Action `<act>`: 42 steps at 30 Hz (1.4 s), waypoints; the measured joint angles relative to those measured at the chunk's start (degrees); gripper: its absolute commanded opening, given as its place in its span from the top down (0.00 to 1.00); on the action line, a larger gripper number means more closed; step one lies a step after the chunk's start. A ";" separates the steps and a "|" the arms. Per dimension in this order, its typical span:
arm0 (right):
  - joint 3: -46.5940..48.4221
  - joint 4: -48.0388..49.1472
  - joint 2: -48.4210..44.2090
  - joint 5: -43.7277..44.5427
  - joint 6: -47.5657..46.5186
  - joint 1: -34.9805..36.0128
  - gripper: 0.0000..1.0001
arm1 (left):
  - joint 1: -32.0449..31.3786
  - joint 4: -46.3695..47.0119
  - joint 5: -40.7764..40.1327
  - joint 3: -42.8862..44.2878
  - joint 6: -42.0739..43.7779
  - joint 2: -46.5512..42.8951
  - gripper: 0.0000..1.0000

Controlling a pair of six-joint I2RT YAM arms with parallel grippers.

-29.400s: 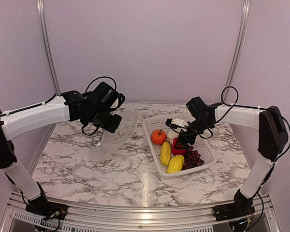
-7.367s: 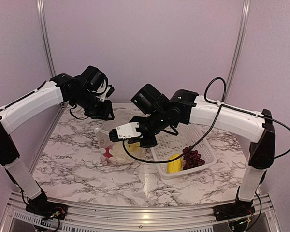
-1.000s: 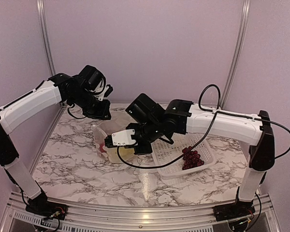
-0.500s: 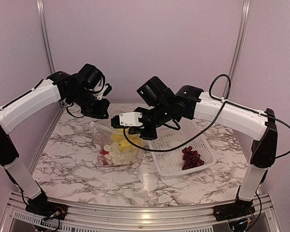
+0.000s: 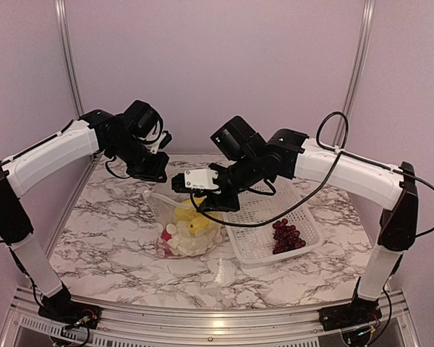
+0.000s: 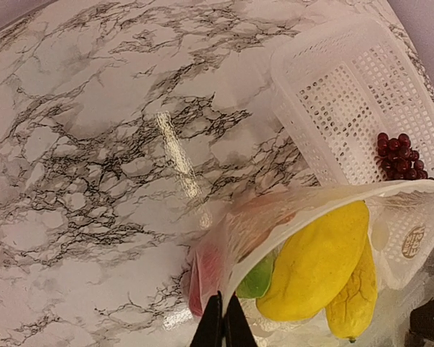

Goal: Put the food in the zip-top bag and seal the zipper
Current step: Adjust the zipper food storage bag at the center of the board, then pick up the fake fruit from the bin.

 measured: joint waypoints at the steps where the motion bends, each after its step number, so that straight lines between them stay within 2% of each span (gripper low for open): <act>1: -0.04 -0.11 -0.09 -0.74 0.04 -0.02 0.54 | 0.00 0.15 0.13 -0.02 -0.09 0.00 1.00; 8: 1.73 -4.22 -5.29 -6.60 0.96 -2.97 0.48 | 0.00 0.59 0.83 -0.39 -0.66 0.00 1.00; 12: 0.13 -4.37 -12.09 -7.17 1.68 -8.98 0.47 | 0.00 1.31 0.92 -0.98 -0.85 0.00 1.00; 17: -8.50 -4.13 -17.35 -5.73 3.80 -19.23 0.49 | 0.00 1.86 1.01 -1.11 -0.90 0.00 1.00; 21: -17.22 -4.31 -15.78 -2.84 5.77 -25.07 0.45 | 0.00 2.14 1.07 -1.11 -0.90 0.00 1.00; 23: -20.61 -4.70 -14.60 -1.33 6.73 -26.51 0.39 | 0.00 2.19 1.09 -1.11 -0.90 0.02 1.00; 28: -27.06 -5.22 -12.87 2.01 8.52 -27.43 0.34 | 0.00 2.25 1.42 -1.11 -0.98 0.02 1.00; 34: -28.46 -4.96 -10.16 3.96 11.04 -27.61 0.31 | 0.00 2.29 1.46 -1.11 -1.05 0.02 1.00; 42: -30.23 -3.21 -5.22 7.23 14.80 -27.93 0.33 | 0.00 2.56 1.46 -1.38 -1.05 0.00 1.00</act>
